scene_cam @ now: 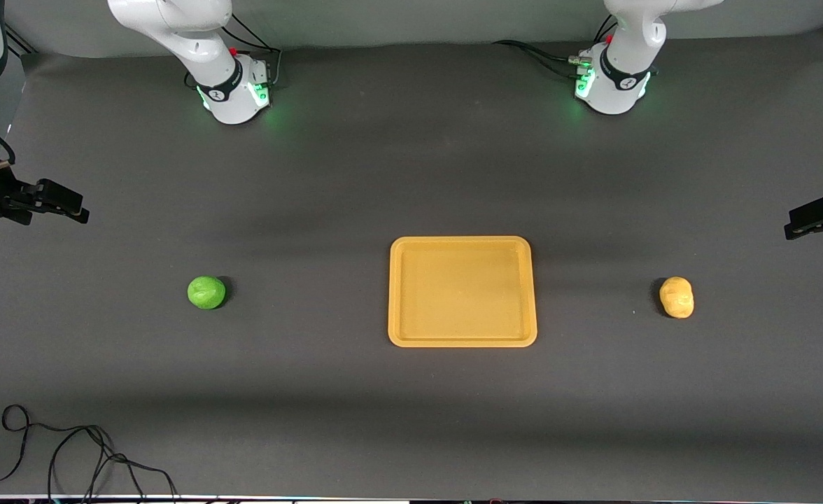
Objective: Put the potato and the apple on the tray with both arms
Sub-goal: 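Move the left gripper toward the yellow potato beside the tray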
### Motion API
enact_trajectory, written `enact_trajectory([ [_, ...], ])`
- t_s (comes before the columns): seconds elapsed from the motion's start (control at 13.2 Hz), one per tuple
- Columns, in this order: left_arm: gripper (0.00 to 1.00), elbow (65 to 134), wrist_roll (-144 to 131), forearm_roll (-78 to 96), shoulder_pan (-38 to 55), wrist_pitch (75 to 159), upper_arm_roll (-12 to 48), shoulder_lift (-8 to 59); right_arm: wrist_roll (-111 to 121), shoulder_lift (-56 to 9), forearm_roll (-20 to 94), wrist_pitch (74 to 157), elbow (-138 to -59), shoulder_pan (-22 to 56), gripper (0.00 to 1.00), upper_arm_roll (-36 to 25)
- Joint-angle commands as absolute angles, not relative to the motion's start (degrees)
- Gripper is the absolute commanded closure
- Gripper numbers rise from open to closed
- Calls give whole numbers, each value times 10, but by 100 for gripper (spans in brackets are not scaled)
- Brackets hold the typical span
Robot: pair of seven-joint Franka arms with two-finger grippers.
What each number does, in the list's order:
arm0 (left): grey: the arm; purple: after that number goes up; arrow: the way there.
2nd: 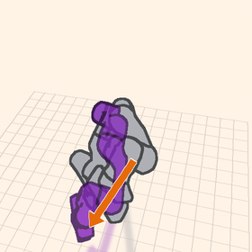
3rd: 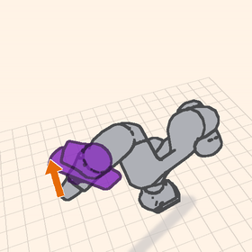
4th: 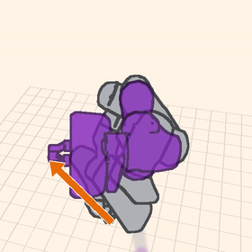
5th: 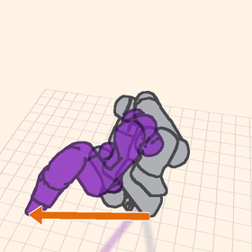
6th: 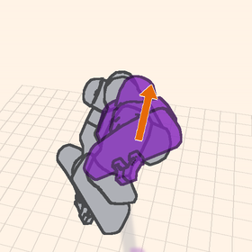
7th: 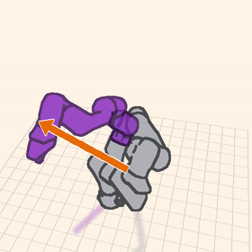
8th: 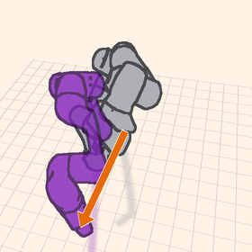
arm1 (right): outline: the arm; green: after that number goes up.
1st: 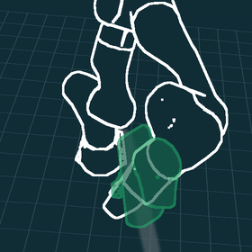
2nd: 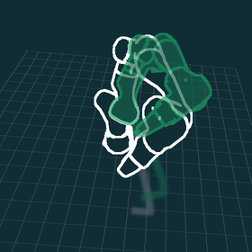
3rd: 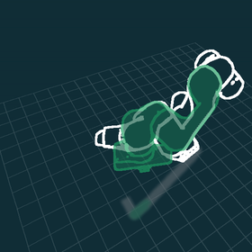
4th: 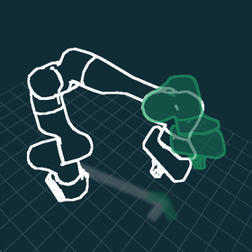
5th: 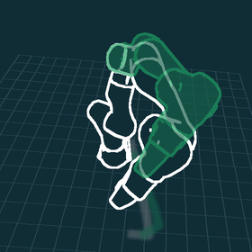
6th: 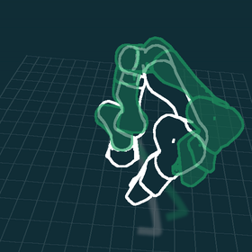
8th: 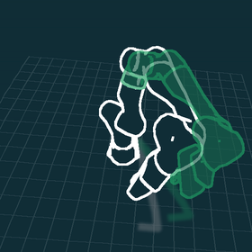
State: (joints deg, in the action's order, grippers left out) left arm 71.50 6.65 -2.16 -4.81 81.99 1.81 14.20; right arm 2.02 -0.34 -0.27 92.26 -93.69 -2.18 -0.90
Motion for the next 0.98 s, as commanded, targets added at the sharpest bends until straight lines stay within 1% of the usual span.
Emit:
enact_trajectory([
  [0.0,2,725,56,-31,-42,830,17,134,25,-8,6,922,-927,-23,0,-10],
  [0.45,3,728,55,-31,-35,843,17,140,24,-11,6,921,-921,-23,0,-10],
  [0.68,2,753,22,-33,-12,925,17,193,25,-11,5,921,-921,-24,0,-11],
  [0.91,3,753,10,-36,2,1010,18,257,24,-11,5,921,-916,-24,0,-11],
])
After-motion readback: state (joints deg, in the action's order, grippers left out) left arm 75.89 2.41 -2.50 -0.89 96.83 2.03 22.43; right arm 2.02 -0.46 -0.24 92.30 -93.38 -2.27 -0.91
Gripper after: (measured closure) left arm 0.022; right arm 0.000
